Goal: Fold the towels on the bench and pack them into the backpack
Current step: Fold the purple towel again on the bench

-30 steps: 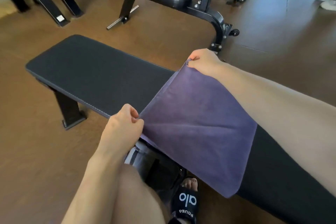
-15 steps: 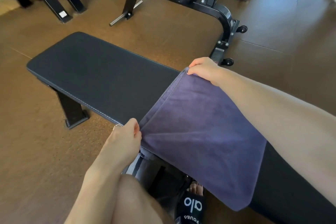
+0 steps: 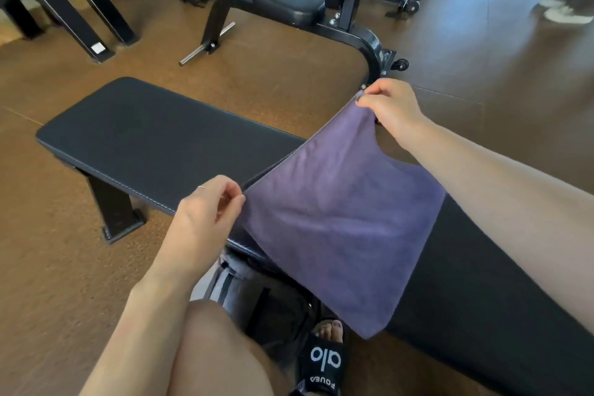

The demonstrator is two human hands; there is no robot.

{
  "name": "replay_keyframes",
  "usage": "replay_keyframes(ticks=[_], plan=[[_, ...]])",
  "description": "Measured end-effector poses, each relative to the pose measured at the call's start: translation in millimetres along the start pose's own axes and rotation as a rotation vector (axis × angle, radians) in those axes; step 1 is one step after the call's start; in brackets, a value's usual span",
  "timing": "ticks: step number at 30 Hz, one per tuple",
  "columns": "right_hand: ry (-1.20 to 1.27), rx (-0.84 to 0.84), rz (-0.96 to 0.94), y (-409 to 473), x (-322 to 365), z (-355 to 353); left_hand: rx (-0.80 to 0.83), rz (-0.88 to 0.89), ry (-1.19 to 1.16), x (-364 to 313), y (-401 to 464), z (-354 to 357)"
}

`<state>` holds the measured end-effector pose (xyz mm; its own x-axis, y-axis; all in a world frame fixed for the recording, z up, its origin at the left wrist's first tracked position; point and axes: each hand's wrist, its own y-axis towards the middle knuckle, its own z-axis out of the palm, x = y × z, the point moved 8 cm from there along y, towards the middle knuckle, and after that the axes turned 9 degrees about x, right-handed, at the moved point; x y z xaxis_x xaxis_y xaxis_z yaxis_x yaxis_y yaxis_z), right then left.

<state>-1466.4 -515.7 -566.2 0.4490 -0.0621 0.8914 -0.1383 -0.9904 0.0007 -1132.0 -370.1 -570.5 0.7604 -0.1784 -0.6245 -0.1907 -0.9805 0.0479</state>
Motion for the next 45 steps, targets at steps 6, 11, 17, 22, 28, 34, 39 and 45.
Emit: replay_keyframes(ticks=[6,11,17,22,28,34,39,45], plan=[[0.177,-0.146,-0.029,-50,8,-100,-0.109,0.233,-0.071,-67,4,-13],[0.245,-0.214,-0.079,-92,11,-158,-0.098,0.503,0.173,-120,4,-19],[0.34,-0.272,-0.156,-134,17,-202,-0.158,0.685,0.34,-174,5,-36],[0.391,-0.305,-0.185,-164,15,-234,-0.147,0.829,0.421,-206,5,-33],[0.25,-0.297,-0.234,-191,12,-264,-0.096,0.924,0.413,-236,8,-22],[0.097,-0.291,-0.297,-206,17,-281,-0.045,0.903,0.462,-243,14,-19],[0.004,-0.315,-0.321,-213,22,-287,-0.038,0.89,0.461,-248,18,-21],[-0.02,-0.322,-0.283,-215,21,-291,-0.013,0.883,0.448,-250,20,-22]])
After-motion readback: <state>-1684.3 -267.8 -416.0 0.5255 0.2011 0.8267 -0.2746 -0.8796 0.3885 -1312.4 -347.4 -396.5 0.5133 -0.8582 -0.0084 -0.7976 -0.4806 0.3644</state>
